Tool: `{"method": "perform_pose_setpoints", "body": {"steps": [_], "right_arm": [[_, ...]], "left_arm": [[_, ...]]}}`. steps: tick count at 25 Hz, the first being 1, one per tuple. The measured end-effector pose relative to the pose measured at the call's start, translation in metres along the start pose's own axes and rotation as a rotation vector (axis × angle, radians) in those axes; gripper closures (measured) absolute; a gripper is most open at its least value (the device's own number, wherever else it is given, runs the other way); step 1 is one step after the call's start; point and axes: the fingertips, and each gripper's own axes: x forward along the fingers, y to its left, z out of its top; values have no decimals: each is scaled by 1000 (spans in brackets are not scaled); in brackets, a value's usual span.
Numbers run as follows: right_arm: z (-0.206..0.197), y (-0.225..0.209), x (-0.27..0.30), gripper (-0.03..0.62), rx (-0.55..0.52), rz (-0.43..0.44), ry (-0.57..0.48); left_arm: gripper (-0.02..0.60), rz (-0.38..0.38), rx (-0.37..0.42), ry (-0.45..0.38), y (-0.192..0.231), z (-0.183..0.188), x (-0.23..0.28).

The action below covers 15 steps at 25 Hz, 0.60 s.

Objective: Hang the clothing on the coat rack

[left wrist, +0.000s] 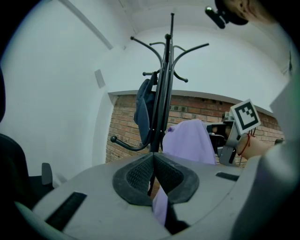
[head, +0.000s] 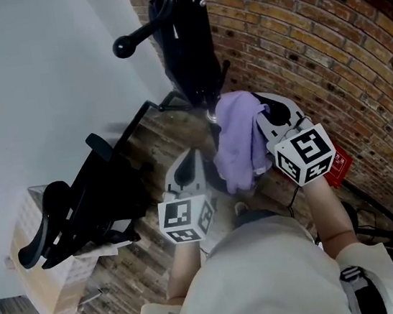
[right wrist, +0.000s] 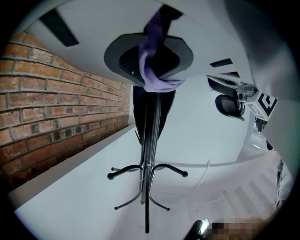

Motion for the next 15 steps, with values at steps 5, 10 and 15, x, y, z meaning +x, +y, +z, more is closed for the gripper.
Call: {"method": "perform_pose_setpoints", "body": {"steps": [5,10,15], "right_arm": [[-12,-1,5,577,14,10,26],[-29,7,6,577,5,29,71],[-45,10,4,577,4,43,116]], "left_arm": [[578,5,-2,4,1,-2,3],[577,4,-4,12,-2,-5,4],[578,2,-6,22,-6,-9,3]]}}
